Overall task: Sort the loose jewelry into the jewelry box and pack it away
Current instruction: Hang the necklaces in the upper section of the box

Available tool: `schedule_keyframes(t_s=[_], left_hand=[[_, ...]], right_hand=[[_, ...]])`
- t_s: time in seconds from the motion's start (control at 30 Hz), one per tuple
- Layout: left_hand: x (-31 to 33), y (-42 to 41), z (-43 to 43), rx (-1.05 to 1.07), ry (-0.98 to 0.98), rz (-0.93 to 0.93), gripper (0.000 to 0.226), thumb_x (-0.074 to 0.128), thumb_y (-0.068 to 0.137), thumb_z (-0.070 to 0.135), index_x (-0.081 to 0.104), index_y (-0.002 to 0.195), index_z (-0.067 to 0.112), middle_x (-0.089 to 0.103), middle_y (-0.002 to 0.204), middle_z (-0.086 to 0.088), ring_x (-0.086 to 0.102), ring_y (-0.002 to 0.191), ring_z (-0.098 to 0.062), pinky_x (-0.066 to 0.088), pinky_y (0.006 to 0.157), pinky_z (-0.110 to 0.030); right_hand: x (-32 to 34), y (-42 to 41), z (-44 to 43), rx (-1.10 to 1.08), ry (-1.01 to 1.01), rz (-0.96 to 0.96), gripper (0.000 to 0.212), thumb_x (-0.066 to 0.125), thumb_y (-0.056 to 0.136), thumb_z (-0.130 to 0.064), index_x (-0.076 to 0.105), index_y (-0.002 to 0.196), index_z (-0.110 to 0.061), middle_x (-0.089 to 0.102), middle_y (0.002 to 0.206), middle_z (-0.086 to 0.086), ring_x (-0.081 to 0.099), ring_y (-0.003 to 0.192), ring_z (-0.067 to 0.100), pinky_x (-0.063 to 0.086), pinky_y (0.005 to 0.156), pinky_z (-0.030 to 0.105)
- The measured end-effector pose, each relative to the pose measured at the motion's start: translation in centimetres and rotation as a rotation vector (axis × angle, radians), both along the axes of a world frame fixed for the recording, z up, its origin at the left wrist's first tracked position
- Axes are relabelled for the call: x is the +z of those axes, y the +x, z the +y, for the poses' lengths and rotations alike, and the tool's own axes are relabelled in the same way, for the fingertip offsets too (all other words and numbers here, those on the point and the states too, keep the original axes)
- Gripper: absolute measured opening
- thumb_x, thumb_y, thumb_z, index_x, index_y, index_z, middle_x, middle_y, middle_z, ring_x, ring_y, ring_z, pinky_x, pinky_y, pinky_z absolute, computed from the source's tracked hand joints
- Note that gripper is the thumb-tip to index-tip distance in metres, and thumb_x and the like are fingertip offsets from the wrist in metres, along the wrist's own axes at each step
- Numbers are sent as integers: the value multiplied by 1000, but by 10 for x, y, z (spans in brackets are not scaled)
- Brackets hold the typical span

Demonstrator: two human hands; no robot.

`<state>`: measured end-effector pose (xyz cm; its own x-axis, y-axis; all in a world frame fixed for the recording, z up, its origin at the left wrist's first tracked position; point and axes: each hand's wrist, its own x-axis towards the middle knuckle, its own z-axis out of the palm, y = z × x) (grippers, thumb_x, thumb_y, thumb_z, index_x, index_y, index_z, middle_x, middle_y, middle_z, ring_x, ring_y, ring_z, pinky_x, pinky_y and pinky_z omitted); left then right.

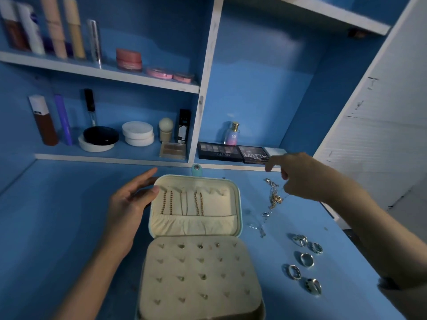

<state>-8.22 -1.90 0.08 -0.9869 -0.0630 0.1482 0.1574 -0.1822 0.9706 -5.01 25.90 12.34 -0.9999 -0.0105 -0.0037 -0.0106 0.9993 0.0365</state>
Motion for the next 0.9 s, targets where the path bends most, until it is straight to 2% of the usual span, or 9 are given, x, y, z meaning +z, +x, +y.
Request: schedule_keyframes(t_s=[0.1, 0.2, 0.27, 0.37, 0.47, 0.6, 0.7, 0.8, 0.9], left_hand=[[0, 0, 0, -6, -6, 0, 41, 57, 88, -2, 65, 105, 34, 71, 95, 10, 66, 89, 0, 49, 79, -21], [0, 0, 0, -2, 0, -1, 42, 57, 88, -3, 65, 104, 34, 70, 100, 8, 66, 91, -3, 48, 84, -25], [1, 1, 0, -2, 1, -3, 42, 57, 88, -3, 65, 104, 35, 70, 100, 9, 66, 90, -1, 48, 85, -25], [2, 1, 1, -3, 1, -5, 42, 57, 88, -3, 65, 102, 35, 69, 99, 9, 66, 87, 2, 48, 84, -25], [2, 1, 1, -7, 5, -10, 41, 57, 88, -3, 65, 103, 35, 69, 100, 8, 66, 86, 2, 48, 83, -25], [3, 2, 1, -7, 9, -9, 41, 57, 88, -3, 65, 103, 34, 68, 100, 7, 66, 85, 3, 48, 82, -24], [2, 2, 0, -7, 7, -7, 40, 57, 88, -2, 65, 102, 35, 69, 99, 9, 66, 86, 2, 47, 82, -24], [1, 1, 0, -8, 14, -10, 40, 57, 88, -2, 65, 103, 35, 70, 95, 10, 66, 85, 3, 48, 80, -22], [1, 1, 1, -11, 11, -8, 40, 57, 88, -2, 64, 104, 34, 69, 99, 8, 66, 86, 3, 48, 78, -21]], right_hand=[[-8, 1, -4, -100, 251, 10, 36, 48, 84, 0, 56, 117, -13, 54, 113, 6, 55, 104, 25, 43, 81, 32], [-8, -3, 1, -147, 319, 77, 19, 50, 87, -11, 62, 101, -16, 60, 103, 4, 58, 96, 27, 43, 74, 31], [-3, -7, 10, -154, 116, 50, 8, 56, 85, -24, 64, 83, -23, 59, 83, -5, 58, 83, 22, 41, 71, 28], [10, -9, 19, -191, -420, -66, 16, 57, 81, -20, 60, 68, -11, 54, 56, -1, 51, 56, 19, 42, 62, 28], [24, -6, 19, -184, -897, 0, 20, 53, 80, -12, 50, 61, -5, 50, 57, 14, 47, 53, 23, 41, 61, 33], [34, -6, 8, -115, -1421, 26, 24, 52, 69, -14, 44, 46, -14, 46, 48, 9, 46, 49, 23, 40, 61, 34], [41, -5, -6, -44, -1533, 39, 19, 58, 71, -20, 55, 55, -12, 35, 42, 3, 35, 42, 19, 35, 53, 29], [46, -1, -19, 24, -1438, 27, 22, 57, 77, -28, 71, 86, -13, 23, 40, 0, 22, 39, 16, 26, 43, 24], [49, -3, -29, 127, -1417, 56, 19, 59, 80, -26, 71, 90, -16, 35, 43, 2, 34, 43, 17, 34, 45, 24]])
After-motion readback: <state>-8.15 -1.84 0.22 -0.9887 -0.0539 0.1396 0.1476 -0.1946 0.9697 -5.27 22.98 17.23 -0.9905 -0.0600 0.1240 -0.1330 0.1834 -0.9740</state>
